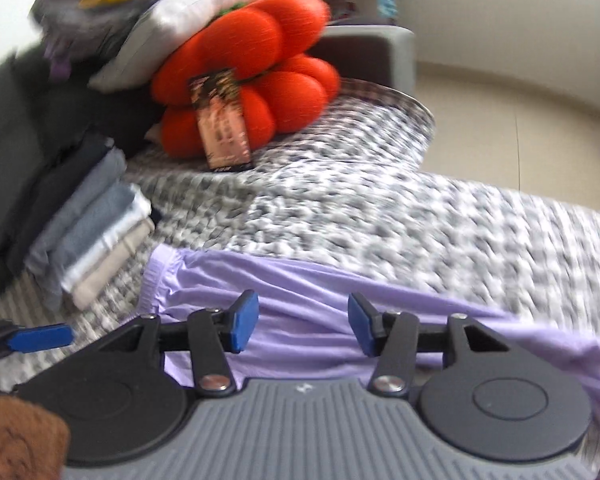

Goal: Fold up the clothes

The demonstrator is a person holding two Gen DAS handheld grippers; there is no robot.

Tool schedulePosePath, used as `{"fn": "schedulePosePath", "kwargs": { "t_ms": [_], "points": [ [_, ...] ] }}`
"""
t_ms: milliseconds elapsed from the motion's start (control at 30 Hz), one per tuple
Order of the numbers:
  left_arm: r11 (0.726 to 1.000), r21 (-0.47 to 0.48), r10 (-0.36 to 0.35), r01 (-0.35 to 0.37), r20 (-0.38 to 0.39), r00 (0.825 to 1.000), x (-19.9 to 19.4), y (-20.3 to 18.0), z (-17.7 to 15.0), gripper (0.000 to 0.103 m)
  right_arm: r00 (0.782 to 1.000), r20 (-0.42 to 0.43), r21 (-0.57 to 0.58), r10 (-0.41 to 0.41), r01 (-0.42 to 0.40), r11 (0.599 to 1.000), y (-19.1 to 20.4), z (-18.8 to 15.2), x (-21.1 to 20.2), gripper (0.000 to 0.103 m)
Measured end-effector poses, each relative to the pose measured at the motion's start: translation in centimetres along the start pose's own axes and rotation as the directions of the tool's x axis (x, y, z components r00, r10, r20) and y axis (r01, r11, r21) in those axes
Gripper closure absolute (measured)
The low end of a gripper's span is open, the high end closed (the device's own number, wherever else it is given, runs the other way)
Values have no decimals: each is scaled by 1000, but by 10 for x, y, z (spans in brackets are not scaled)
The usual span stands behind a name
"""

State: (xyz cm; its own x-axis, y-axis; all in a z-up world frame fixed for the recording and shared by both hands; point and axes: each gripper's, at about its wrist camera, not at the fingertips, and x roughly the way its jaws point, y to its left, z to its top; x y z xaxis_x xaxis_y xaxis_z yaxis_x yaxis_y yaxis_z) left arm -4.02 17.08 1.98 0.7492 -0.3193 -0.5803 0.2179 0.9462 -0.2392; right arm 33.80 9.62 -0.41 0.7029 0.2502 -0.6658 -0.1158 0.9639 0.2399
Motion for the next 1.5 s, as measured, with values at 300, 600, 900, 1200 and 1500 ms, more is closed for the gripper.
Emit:
{"fn": "schedulePosePath", "kwargs": {
  "t_ms": [300,600,900,1200,1500],
  "points": [
    [998,61,-17,18,-4,1000,42,-67,23,11,996,68,116,-62,54,992,-72,-10,-48,41],
    [997,79,1,3,-43,999,99,-100,1,11,990,73,288,-118,92,953,-146,-33,-65,39],
    [991,69,120,-119,-25,992,126,-72,-5,12,969,75,350,-235,196,916,-204,-54,-91,39],
    [987,-11,159,-159,4,987,133,-63,0,17,929,68,390,-362,310,867,-247,-69,-113,39],
    [995,29,91,-91,0,996,139,-84,-1,28,916,48,397,-399,349,849,-271,-81,-121,45]
  ]
}}
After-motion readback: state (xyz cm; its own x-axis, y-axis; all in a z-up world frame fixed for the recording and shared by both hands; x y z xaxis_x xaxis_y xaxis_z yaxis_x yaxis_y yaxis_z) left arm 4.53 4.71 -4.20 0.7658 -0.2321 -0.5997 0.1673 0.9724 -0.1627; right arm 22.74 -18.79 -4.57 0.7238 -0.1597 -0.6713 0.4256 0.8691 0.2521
